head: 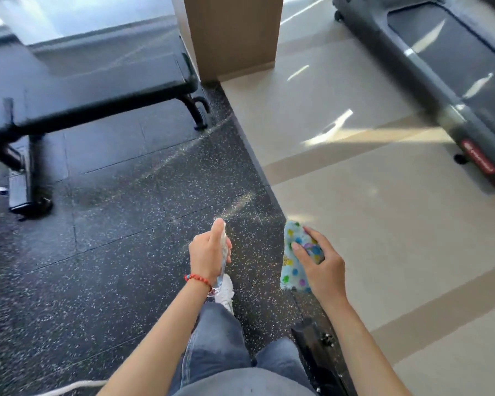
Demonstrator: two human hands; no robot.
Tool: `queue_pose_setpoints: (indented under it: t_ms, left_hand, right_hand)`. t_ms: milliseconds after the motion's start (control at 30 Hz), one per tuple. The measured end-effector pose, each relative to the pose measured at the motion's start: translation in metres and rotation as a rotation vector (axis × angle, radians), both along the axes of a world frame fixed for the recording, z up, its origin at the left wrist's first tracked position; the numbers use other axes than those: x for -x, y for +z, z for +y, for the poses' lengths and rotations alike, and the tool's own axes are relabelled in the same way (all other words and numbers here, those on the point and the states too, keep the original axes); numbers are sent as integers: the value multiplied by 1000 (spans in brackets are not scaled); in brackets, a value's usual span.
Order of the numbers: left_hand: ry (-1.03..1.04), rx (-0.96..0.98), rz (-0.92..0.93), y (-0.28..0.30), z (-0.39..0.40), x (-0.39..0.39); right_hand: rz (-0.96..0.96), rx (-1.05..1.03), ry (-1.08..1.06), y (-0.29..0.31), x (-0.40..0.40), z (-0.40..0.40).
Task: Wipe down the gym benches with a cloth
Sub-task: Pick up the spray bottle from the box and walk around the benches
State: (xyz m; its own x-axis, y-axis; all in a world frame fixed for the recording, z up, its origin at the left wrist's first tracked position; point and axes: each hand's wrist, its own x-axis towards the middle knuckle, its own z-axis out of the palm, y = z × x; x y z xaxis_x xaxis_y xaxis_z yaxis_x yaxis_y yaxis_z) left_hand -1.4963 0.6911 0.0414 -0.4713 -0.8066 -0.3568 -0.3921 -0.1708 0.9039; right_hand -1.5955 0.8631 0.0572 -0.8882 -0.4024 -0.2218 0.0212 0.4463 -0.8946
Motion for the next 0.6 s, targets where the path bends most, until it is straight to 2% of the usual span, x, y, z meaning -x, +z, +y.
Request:
queue_pose_setpoints:
  t_ms: [267,600]
  left_hand:
    - [68,9,29,11,-137,41]
    - [177,62,0,2,-245,115]
  right_hand:
    - [-11,38,42,9,49,-137]
    - [-4,47,120,6,147,-255]
